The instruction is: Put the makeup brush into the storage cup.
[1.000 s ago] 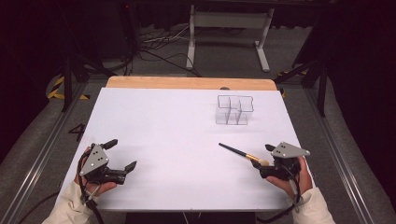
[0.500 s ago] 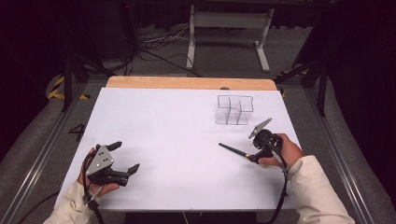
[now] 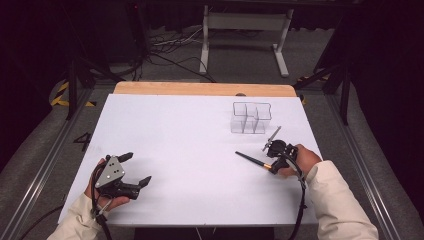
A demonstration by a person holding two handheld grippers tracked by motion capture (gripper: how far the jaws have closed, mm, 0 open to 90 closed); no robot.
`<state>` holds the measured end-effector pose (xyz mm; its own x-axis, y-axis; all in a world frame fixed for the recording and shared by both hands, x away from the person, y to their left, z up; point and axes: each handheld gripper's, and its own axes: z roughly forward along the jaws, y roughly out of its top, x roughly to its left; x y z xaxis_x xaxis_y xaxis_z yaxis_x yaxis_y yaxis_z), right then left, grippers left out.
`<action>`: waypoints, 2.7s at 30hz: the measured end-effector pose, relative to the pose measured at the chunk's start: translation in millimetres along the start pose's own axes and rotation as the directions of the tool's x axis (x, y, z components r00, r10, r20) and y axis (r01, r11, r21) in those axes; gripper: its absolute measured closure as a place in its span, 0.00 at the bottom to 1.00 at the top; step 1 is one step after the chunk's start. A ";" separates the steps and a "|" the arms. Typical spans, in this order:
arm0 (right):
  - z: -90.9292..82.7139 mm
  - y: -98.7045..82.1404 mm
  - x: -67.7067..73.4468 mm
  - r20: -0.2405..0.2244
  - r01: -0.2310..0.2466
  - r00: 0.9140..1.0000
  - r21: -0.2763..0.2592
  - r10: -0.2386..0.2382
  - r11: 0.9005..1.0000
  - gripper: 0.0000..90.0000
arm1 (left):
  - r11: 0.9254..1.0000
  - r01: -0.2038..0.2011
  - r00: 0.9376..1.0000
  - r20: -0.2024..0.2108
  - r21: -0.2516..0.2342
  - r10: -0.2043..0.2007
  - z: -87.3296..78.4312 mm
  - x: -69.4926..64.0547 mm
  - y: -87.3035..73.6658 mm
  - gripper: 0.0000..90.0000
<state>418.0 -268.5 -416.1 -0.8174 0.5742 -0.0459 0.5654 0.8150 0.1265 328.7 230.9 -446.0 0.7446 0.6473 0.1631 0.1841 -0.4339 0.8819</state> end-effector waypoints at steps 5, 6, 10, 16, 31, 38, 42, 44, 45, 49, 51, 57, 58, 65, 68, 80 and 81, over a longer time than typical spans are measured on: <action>-0.4 2.4 5.4 0.028 0.027 0.999 0.012 -0.027 1.000 0.88 | 1.000 0.005 1.000 -0.004 0.008 -0.005 1.8 -0.5 -0.9 0.07; -1.0 0.4 3.5 0.015 0.008 1.000 -0.004 -0.007 1.000 0.88 | 1.000 0.009 1.000 -0.005 0.010 -0.009 2.4 -1.1 -1.0 0.07; -3.0 -5.7 -0.8 -0.042 -0.073 0.997 -0.061 0.071 0.995 0.88 | 0.999 -0.021 1.000 -0.019 0.036 0.021 5.8 -4.8 1.5 0.08; -7.8 -13.8 -1.9 -0.124 -0.146 0.984 -0.181 0.124 0.973 0.88 | 0.994 -0.087 0.996 -0.012 0.061 0.088 12.7 -14.4 6.8 0.08; -27.9 23.4 42.4 -0.263 -0.149 0.964 -0.370 0.051 0.917 0.88 | 0.910 -0.400 0.910 -0.071 0.107 0.408 53.4 -57.1 35.0 0.17; -19.5 60.6 67.6 -0.287 -0.111 0.958 -0.357 0.004 0.927 0.88 | 0.842 -0.527 0.837 -0.102 0.115 0.537 77.0 -80.6 44.3 0.19; -15.5 79.9 77.0 -0.289 -0.086 0.957 -0.339 -0.017 0.937 0.88 | 0.812 -0.577 0.804 -0.119 0.085 0.583 82.4 -88.3 46.0 0.19; -14.7 90.7 82.4 -0.290 -0.062 0.956 -0.321 -0.036 0.945 0.88 | 0.804 -0.590 0.796 -0.112 0.076 0.595 83.8 -89.1 46.3 0.20; -14.6 93.8 84.1 -0.286 -0.055 0.957 -0.316 -0.040 0.947 0.88 | 0.791 -0.607 0.782 -0.123 0.074 0.611 84.3 -89.8 46.7 0.21; -12.7 112.1 95.4 -0.269 -0.007 0.960 -0.288 -0.074 0.958 0.88 | 0.776 -0.627 0.765 -0.131 0.073 0.631 86.7 -93.3 46.7 0.28; -11.9 118.9 100.3 -0.262 0.010 0.961 -0.281 -0.086 0.960 0.88 | 0.755 -0.646 0.741 -0.146 0.111 0.656 87.8 -96.2 46.3 0.35; -11.4 134.9 111.1 -0.251 0.013 0.964 -0.284 -0.087 0.959 0.88 | 0.699 -0.701 0.675 -0.184 0.141 0.715 92.6 -102.8 43.8 0.53; -11.4 137.0 112.6 -0.250 0.011 0.964 -0.286 -0.085 0.958 0.88 | 0.683 -0.715 0.658 -0.186 0.149 0.730 93.1 -104.0 43.1 0.56; -8.6 146.8 122.3 -0.252 0.014 0.964 -0.287 -0.090 0.958 0.88 | 0.595 -0.769 0.564 -0.188 0.235 0.804 97.9 -111.0 42.2 0.75; -7.9 147.9 124.4 -0.247 0.014 0.965 -0.287 -0.088 0.958 0.88 | 0.593 -0.770 0.565 -0.181 0.237 0.805 99.7 -112.5 41.6 0.77; -9.0 147.2 124.3 -0.224 -0.032 0.973 -0.349 -0.050 0.937 0.67 | 0.581 -0.768 0.566 -0.137 0.270 0.813 99.2 -109.3 44.9 0.86; -10.1 145.3 121.2 -0.229 -0.051 0.973 -0.357 -0.035 0.933 0.66 | 0.606 -0.750 0.592 -0.140 0.265 0.794 98.7 -106.8 44.3 0.86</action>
<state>400.0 -81.3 -393.2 -0.8400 0.5126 0.1780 0.5296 0.7031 0.4744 320.7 80.7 -468.0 0.4969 0.1267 0.8585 -0.2765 -0.9146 0.2950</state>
